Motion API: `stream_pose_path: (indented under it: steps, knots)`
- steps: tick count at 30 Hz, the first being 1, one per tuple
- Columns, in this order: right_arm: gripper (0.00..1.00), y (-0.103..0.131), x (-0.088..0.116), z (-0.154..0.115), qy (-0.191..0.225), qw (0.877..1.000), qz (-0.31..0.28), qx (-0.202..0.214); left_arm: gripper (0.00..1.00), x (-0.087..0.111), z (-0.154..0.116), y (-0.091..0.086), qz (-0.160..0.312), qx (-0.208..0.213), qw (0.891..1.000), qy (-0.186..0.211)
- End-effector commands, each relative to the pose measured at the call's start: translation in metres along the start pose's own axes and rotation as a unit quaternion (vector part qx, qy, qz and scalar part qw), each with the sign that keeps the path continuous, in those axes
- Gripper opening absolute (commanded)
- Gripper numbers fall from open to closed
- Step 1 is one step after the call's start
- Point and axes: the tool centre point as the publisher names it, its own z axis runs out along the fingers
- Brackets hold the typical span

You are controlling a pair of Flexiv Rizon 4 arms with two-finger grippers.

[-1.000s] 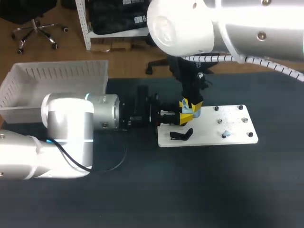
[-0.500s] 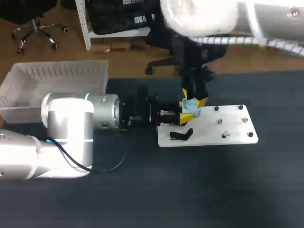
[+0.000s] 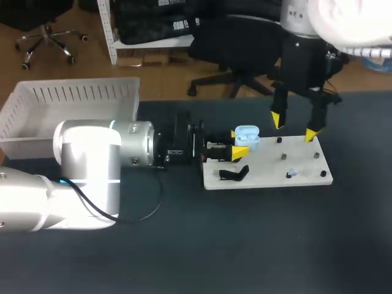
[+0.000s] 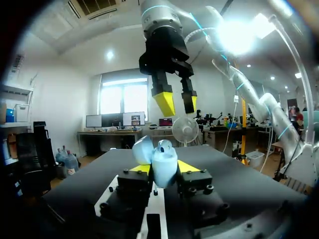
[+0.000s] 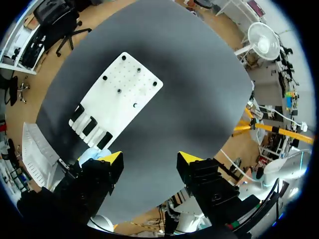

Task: Pick up each earbud case from the left stands, insert the matching earbuds, close the lid, and place the case in the box.

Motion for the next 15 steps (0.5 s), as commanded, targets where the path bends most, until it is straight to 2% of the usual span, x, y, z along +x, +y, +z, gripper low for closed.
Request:
stream_pose_path:
  steps: [1,2,7,10,13,14,15]
  knots:
    - [0.64,-0.018,0.006,0.011,-0.064,0.99,-0.042,-0.121,0.0,0.0,0.0,-0.001,0.001,-0.004,1.0,-0.001]
    - [0.58,-0.02,0.005,0.014,-0.073,0.988,-0.055,-0.125,0.0,0.0,0.0,-0.001,0.001,-0.004,1.0,-0.001]
    - [0.58,-0.025,-0.006,0.032,-0.097,0.978,-0.098,-0.156,0.0,0.0,0.0,-0.001,0.001,-0.004,1.0,-0.001]
    - [0.5,-0.028,-0.014,0.044,-0.093,0.974,-0.112,-0.172,0.0,0.0,0.0,-0.001,0.001,-0.004,1.0,-0.001]
    - [0.51,-0.027,-0.016,0.055,-0.085,0.972,-0.128,-0.18,0.0,0.0,0.0,-0.001,0.001,-0.004,1.0,-0.001]
    - [0.56,-0.026,-0.017,0.06,-0.082,0.971,-0.136,-0.18,0.0,0.0,0.0,-0.001,0.001,-0.004,1.0,-0.001]
    - [0.53,-0.024,-0.018,0.063,-0.08,0.97,-0.14,-0.18,0.0,0.0,0.0,-0.001,0.001,-0.004,1.0,-0.001]
